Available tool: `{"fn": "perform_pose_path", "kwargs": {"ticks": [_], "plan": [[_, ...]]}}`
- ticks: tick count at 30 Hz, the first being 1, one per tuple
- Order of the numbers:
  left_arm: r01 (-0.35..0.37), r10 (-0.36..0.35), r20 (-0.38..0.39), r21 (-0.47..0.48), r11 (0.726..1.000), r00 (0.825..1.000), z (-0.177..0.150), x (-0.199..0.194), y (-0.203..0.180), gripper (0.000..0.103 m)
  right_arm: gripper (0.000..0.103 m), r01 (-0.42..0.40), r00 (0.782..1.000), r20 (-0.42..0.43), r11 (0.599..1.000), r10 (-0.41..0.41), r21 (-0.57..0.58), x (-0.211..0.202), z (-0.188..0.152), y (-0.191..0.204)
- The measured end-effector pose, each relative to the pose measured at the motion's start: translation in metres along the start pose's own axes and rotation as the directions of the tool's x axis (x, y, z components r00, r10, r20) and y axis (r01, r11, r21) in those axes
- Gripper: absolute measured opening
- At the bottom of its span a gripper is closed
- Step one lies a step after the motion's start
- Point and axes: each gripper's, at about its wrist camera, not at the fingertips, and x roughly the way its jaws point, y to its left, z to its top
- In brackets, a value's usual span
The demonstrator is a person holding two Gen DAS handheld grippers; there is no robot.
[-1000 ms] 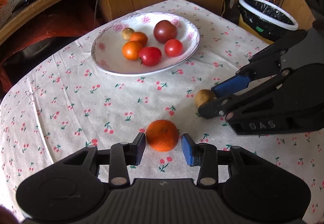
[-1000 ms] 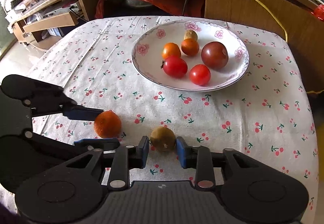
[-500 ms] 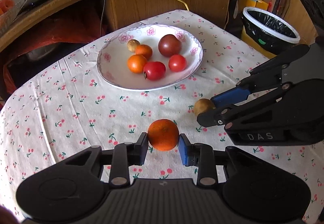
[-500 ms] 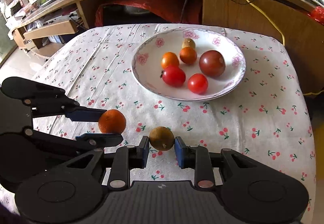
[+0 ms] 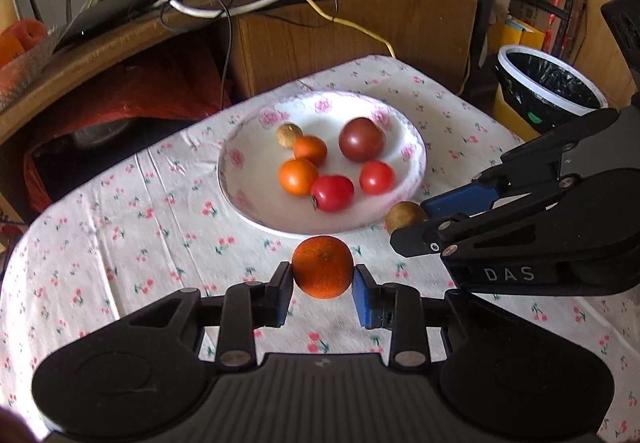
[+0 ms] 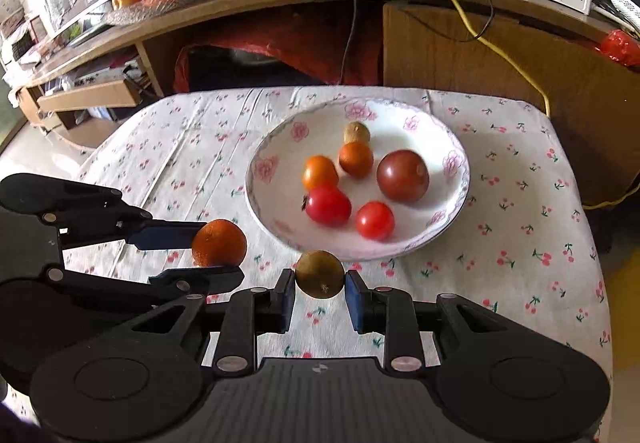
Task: Organize fruits
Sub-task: 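Carry the tangerine with the left gripper into the bowl while the right gripper drops the brown fruit there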
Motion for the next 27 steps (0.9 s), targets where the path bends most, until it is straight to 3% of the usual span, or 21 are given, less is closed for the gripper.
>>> {"fn": "perform_pose_path", "kwargs": {"ticks": [12, 27], "plan": [[-0.027, 0.028, 0.038, -0.037, 0.999, 0.999, 0.016, 0.015, 0.012, 0.040, 0.024, 0.023, 0.999, 0.030, 0.999, -0.024, 0.038, 0.014, 0.014, -0.010], [-0.024, 0.026, 0.032, -0.072, 0.997, 0.999, 0.020, 0.034, 0.019, 0.041, 0.025, 0.053, 0.998, 0.038, 0.998, -0.054, 0.026, 0.026, 0.017, -0.017]]}}
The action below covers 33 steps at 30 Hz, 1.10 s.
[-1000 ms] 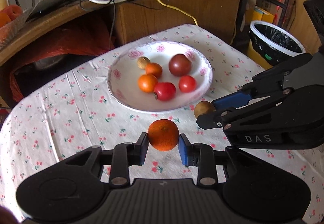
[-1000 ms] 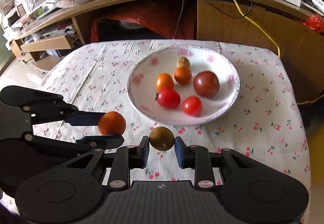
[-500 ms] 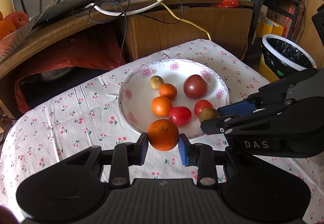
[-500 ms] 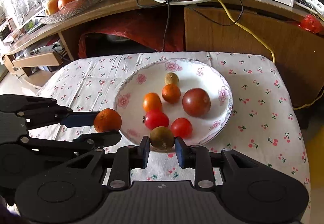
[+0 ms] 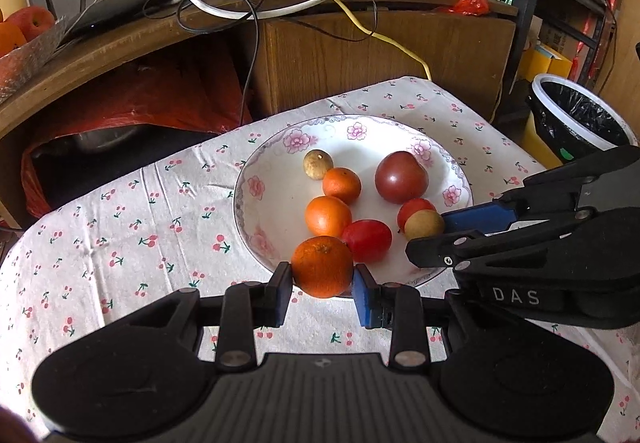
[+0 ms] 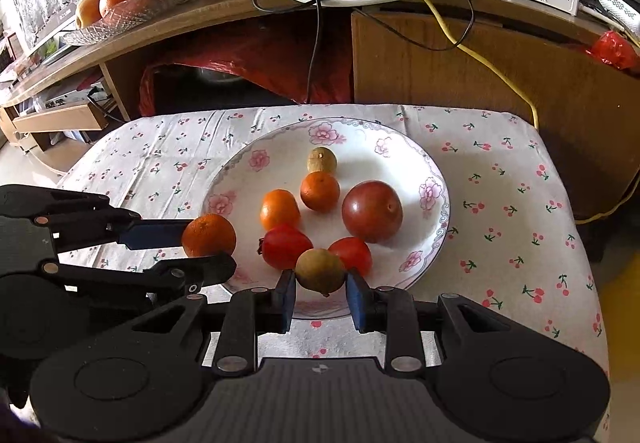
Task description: Organize fruits
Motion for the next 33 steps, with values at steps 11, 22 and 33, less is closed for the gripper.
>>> {"fn": "perform_pose_path", "kwargs": {"ticks": [11, 22, 33], "plan": [[-0.012, 0.012, 0.001, -0.014, 1.000, 1.000, 0.002, 0.003, 0.001, 0.042, 0.026, 0.009, 1.000, 0.012, 1.000, -0.009, 0.014, 0.001, 0.002, 0.000], [-0.022, 0.022, 0.021, -0.025, 0.999, 1.000, 0.003, -0.002, 0.003, 0.047, 0.030, 0.014, 0.999, 0.035, 1.000, -0.015, 0.025, -0.001, 0.002, -0.003], [-0.024, 0.024, 0.027, -0.019, 1.000, 0.999, 0.004, -0.008, 0.003, 0.048, 0.030, 0.023, 0.997, 0.076, 0.998, -0.027, 0.056, -0.010, 0.005, -0.010]]}}
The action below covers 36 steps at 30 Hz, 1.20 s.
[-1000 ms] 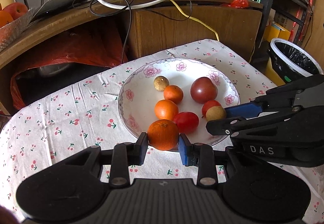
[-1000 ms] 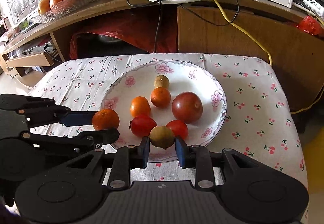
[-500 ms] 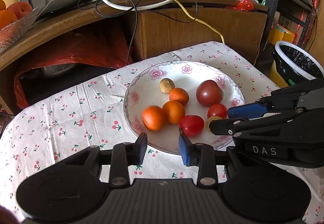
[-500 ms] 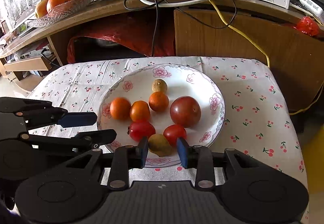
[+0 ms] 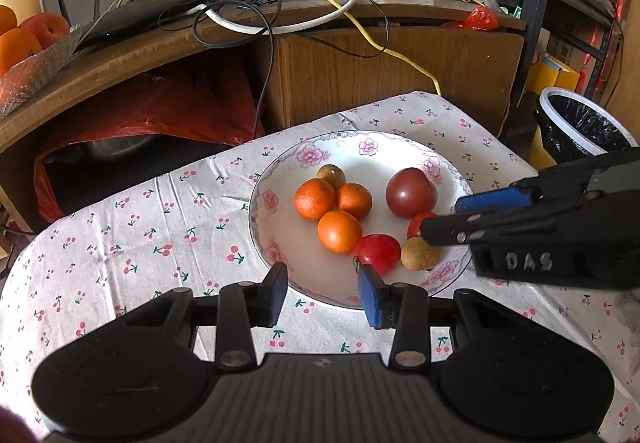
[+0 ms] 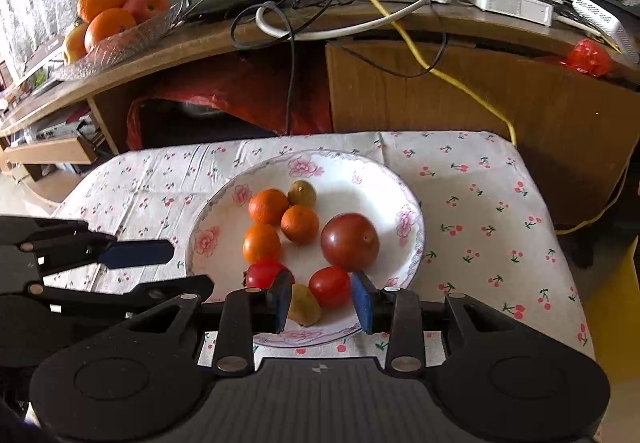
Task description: Organize fruits
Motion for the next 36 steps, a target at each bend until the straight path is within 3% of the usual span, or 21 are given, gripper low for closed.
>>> {"fn": "perform_pose_path", "kwargs": {"ticks": [10, 24, 36], "plan": [[0.001, -0.001, -0.006, 0.004, 1.000, 1.000, -0.004, -0.006, -0.002, 0.048, 0.030, 0.016, 1.000, -0.016, 0.999, -0.016, 0.030, -0.006, -0.003, -0.005], [-0.021, 0.021, -0.002, 0.001, 1.000, 1.000, -0.010, -0.021, -0.008, 0.064, 0.035, 0.004, 1.000, -0.027, 1.000, -0.003, 0.011, -0.020, -0.012, 0.009], [-0.089, 0.089, -0.012, 0.004, 0.996, 0.996, -0.025, -0.036, -0.017, 0.074, 0.035, 0.034, 0.999, -0.028, 0.999, -0.033, 0.013, -0.041, -0.031, 0.013]]}}
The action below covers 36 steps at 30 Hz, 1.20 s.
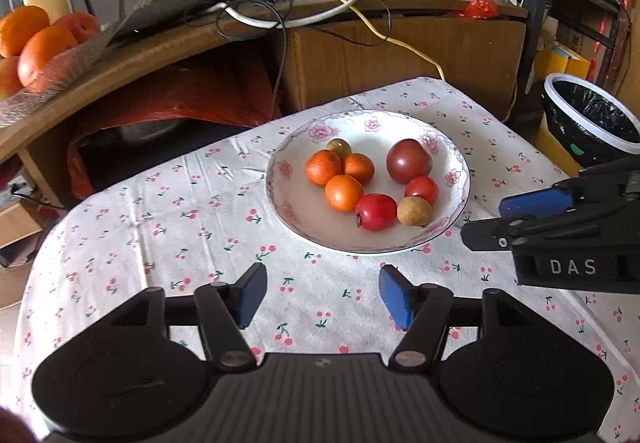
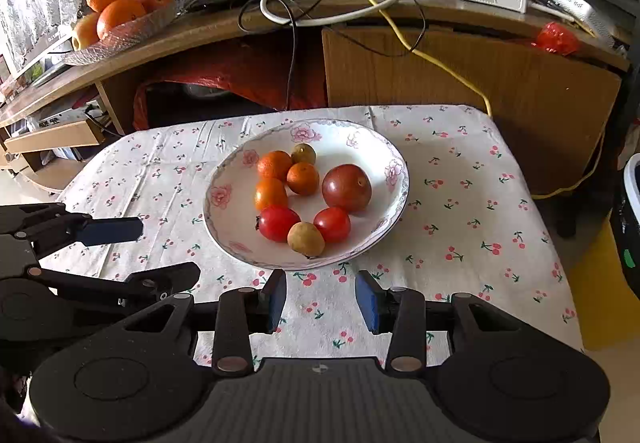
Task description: Organize fruits
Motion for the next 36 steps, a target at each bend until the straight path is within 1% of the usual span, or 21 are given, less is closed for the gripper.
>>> {"fn": "perform_pose_path", "kwargs": {"ticks": [2, 5, 10, 14, 18, 20, 27, 33, 36], "plan": [[-0.014, 0.014, 0.013, -0.004, 1.000, 1.000, -0.002, -0.007, -0.002, 0.079, 0.036, -0.003, 1.000, 0.016, 1.000, 0.003, 0.008, -0.007, -0.001, 0.001], [-0.020, 0.021, 0.023, -0.009, 1.000, 1.000, -0.005, -0.017, -0.003, 0.083, 0.039, 0.002, 0.999, 0.043, 1.000, -0.003, 0.019, -0.019, -0.003, 0.003], [-0.026, 0.027, 0.030, -0.027, 0.999, 0.999, -0.011, -0.031, -0.006, 0.087, 0.039, 0.006, 0.998, 0.065, 0.999, -0.010, 0.053, -0.034, -0.009, 0.004], [-0.043, 0.044, 0.039, -0.020, 0.999, 0.998, -0.018, -0.040, -0.010, 0.090, 0.039, 0.006, 0.997, 0.070, 0.998, -0.010, 0.062, -0.043, -0.017, 0.008], [-0.069, 0.070, 0.043, -0.015, 0.998, 0.997, -0.028, -0.048, -0.011, 0.091, 0.039, 0.012, 0.998, 0.059, 0.998, -0.015, 0.058, -0.047, -0.026, 0.012], [-0.073, 0.074, 0.041, -0.023, 0.997, 0.996, -0.032, -0.050, -0.010, 0.094, 0.039, 0.012, 0.999, 0.050, 0.998, -0.015, 0.058, -0.048, -0.030, 0.013], [-0.080, 0.082, 0.031, -0.058, 0.995, 0.996, -0.042, -0.053, -0.006, 0.097, 0.040, 0.015, 0.999, 0.034, 0.998, -0.017, 0.057, -0.050, -0.039, 0.019], [-0.087, 0.090, 0.025, -0.092, 0.992, 0.996, -0.051, -0.056, -0.004, 0.103, 0.040, 0.017, 1.000, 0.015, 0.998, -0.018, 0.057, -0.054, -0.050, 0.023], [-0.102, 0.105, 0.022, -0.103, 0.989, 0.994, -0.056, -0.059, -0.005, 0.103, 0.043, 0.018, 1.000, 0.008, 0.998, -0.019, 0.064, -0.057, -0.055, 0.023]]}}
